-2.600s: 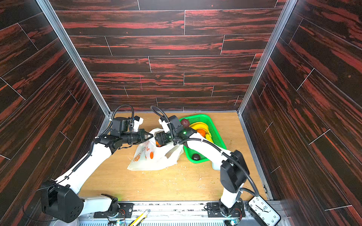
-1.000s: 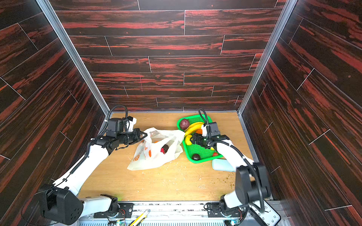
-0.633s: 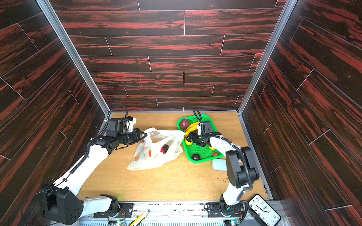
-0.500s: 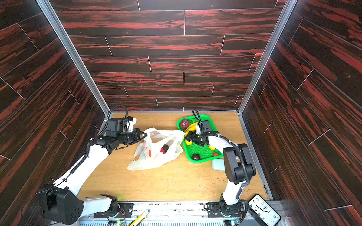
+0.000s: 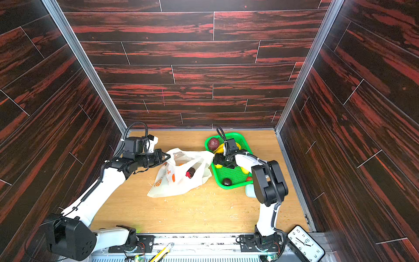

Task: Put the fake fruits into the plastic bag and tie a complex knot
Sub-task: 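Lower the right gripper into the basket and grasp the yellow lemon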

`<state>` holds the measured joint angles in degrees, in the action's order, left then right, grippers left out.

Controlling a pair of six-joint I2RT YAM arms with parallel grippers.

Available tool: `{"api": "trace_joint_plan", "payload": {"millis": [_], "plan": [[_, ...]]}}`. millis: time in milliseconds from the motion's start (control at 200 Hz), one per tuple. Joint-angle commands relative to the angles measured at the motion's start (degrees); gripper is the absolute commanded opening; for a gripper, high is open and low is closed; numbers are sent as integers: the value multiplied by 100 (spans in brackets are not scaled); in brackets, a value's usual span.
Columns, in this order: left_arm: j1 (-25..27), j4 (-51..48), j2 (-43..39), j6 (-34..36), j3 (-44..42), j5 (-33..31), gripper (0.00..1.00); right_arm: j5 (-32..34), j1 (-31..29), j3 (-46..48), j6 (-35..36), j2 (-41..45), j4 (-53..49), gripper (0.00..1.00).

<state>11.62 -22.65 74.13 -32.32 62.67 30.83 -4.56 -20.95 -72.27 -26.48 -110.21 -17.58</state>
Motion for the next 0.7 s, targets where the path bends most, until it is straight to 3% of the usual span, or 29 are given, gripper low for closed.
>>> {"api": "trace_joint_plan", "payload": {"millis": [0, 200, 466, 571, 696], "plan": [[-36, -61, -39, 113, -38, 66, 0, 360, -52, -129, 107, -286, -305, 86], [-37, -90, -39, 111, -47, 94, 0, 573, -50, -256, 254, -514, -333, 84], [-37, -108, -39, 102, -44, 96, 0, 765, -50, -440, 437, -642, -362, 72], [-37, -116, -39, 103, -43, 95, 0, 803, -50, -423, 477, -569, -372, 65], [-36, -108, -30, 99, -38, 105, 0, 774, -50, -291, 495, -360, -291, 51]]}}
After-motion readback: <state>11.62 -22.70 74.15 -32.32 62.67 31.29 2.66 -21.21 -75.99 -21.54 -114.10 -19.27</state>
